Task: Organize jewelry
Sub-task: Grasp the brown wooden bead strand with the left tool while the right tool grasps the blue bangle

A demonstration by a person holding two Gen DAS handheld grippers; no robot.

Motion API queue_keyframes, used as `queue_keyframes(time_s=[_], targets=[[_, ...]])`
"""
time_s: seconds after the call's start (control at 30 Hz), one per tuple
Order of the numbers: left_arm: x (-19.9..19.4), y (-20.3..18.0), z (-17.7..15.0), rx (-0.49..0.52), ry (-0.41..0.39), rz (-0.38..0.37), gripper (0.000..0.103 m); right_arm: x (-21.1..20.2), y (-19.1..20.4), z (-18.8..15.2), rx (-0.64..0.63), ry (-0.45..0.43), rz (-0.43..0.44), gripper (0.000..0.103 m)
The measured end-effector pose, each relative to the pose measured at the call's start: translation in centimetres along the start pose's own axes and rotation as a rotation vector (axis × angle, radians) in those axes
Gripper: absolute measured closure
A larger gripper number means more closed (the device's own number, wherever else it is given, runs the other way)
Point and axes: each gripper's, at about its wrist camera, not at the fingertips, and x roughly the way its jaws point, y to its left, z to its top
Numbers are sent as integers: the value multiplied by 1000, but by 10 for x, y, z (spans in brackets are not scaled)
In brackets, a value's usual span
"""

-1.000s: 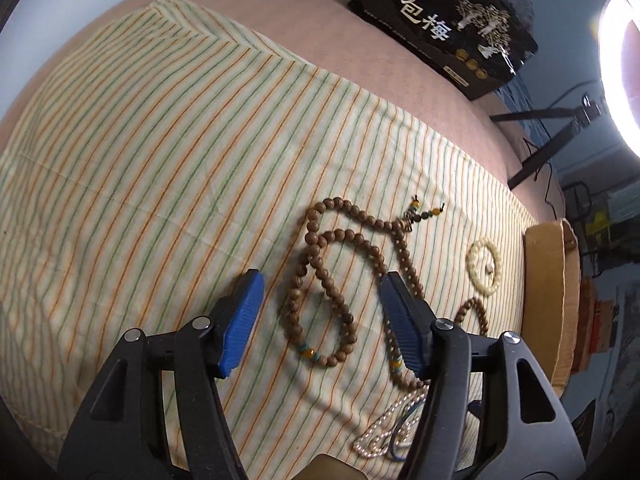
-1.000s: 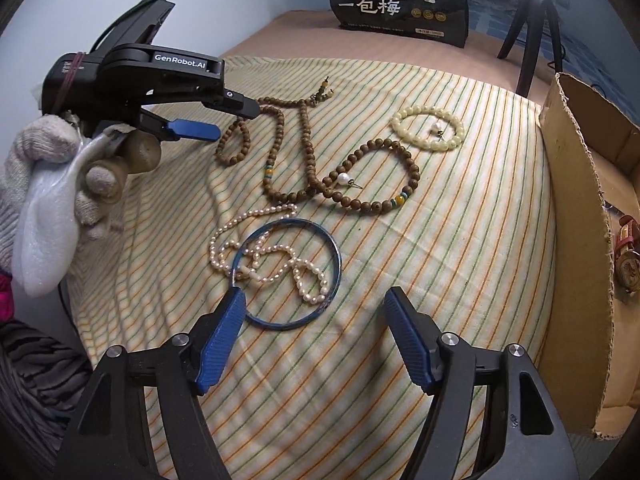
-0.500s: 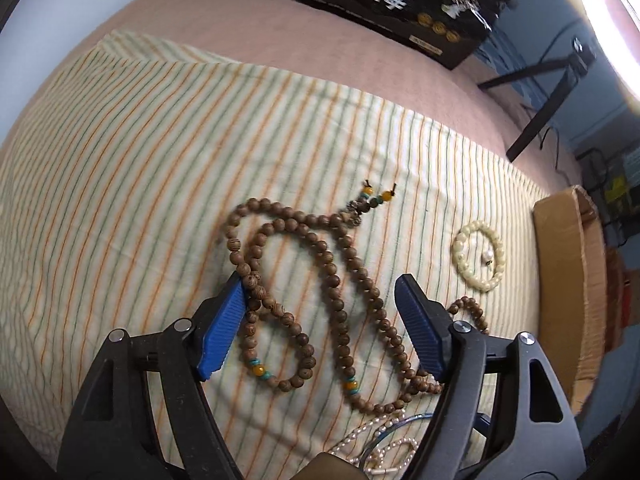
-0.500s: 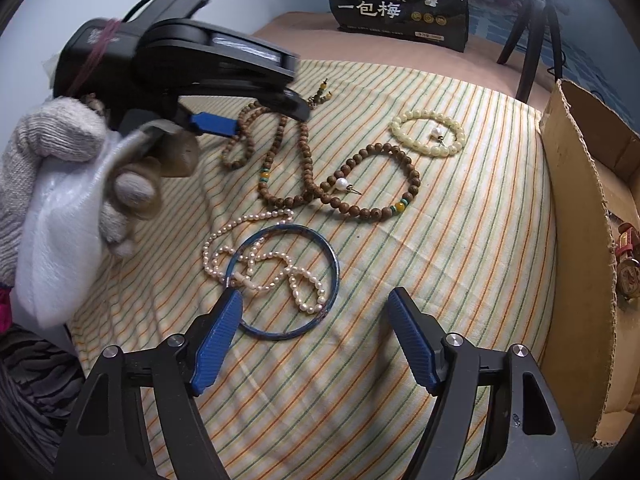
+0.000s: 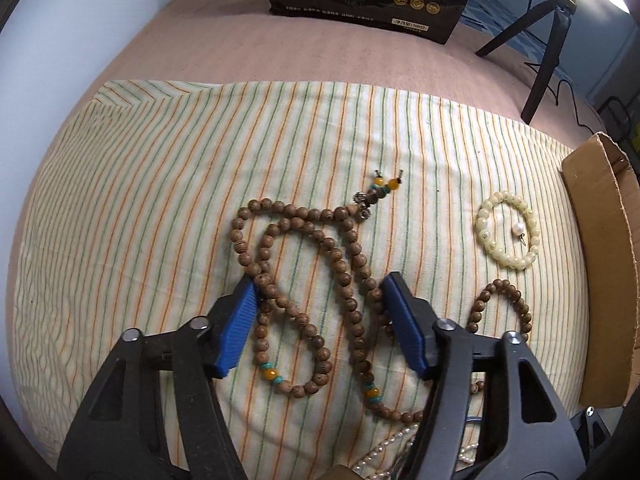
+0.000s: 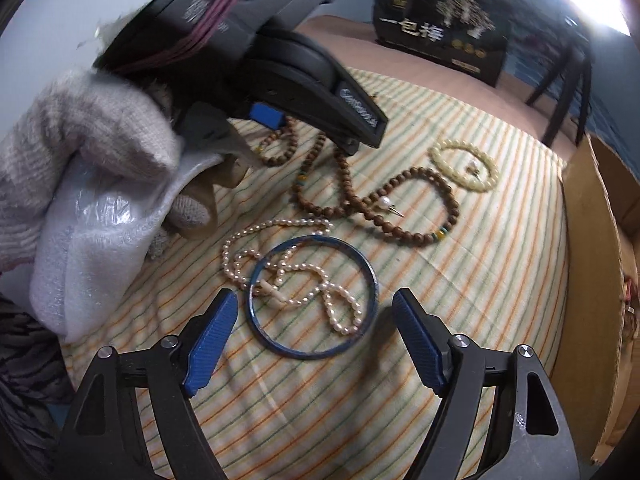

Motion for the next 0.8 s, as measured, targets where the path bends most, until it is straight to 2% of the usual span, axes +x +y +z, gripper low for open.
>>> queue_keyframes(time_s=[0.17, 0.3, 0.47, 0.53, 0.63, 0.8], targets=[[-3, 6, 0, 1, -6, -2, 55, 5, 5, 2, -39, 5, -25, 23], [-3, 7, 1, 8, -11, -5, 61, 9, 10, 2, -102, 14, -73, 23], [-5, 13, 2, 0, -8, -27, 82, 9, 12, 2, -120, 20, -69, 24], [-5, 16, 2, -10, -4, -40, 84, 8, 12, 2, -119, 18, -71, 31], [-5, 18, 3, -23, 1, -56, 90, 7, 11, 4, -119, 20, -68, 31], [-14, 20, 1, -38, -6, -92, 92, 5, 5, 4, -111, 13, -60, 31]])
